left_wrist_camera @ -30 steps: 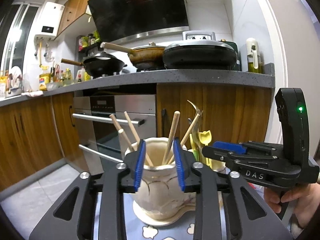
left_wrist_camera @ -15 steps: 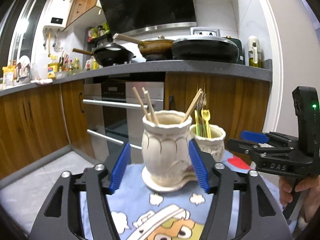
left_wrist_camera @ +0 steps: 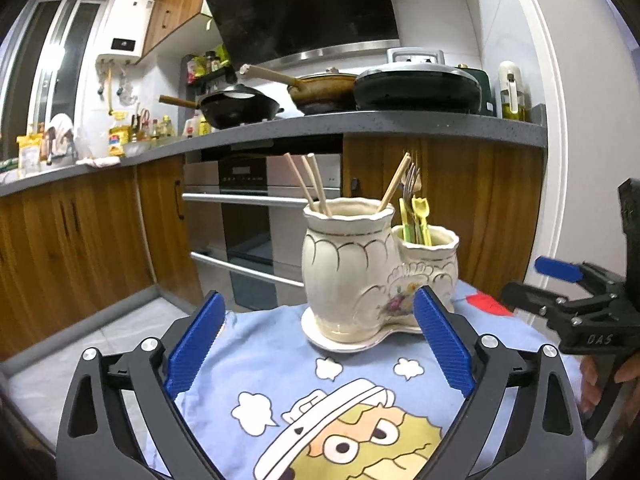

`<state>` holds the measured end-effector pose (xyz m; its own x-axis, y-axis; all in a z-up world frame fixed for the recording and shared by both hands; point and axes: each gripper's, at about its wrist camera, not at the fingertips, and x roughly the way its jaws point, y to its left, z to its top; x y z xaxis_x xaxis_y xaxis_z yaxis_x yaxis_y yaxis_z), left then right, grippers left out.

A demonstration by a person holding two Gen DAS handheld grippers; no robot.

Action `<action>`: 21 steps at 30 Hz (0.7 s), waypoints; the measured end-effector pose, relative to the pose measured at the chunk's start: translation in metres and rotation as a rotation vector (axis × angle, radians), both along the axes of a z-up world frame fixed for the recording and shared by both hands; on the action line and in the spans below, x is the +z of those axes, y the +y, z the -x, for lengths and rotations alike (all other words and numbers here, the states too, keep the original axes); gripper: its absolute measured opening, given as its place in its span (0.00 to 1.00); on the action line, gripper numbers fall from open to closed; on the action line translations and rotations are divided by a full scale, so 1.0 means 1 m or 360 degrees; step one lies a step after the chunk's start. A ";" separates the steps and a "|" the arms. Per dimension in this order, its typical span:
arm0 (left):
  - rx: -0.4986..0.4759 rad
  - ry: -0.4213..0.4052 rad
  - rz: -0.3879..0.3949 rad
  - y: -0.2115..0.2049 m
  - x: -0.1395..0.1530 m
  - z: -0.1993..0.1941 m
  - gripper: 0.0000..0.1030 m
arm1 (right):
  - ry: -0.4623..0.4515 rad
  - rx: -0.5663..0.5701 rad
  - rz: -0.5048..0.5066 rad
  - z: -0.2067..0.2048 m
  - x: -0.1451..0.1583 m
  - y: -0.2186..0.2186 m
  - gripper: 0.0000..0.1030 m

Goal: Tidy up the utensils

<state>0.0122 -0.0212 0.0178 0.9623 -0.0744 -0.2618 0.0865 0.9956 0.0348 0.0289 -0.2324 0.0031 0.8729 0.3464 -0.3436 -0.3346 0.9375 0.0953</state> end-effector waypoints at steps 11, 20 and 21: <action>0.0015 -0.0008 0.0023 0.009 -0.008 0.000 0.95 | -0.0178 -0.0048 0.0084 0.005 0.007 0.014 0.95; 0.0028 0.0021 0.0011 0.007 -0.009 -0.003 0.95 | -0.0172 -0.0042 0.0081 0.004 0.007 0.015 0.95; 0.0027 0.0025 0.0008 0.007 -0.009 -0.003 0.95 | -0.0174 -0.0042 0.0082 0.004 0.008 0.015 0.95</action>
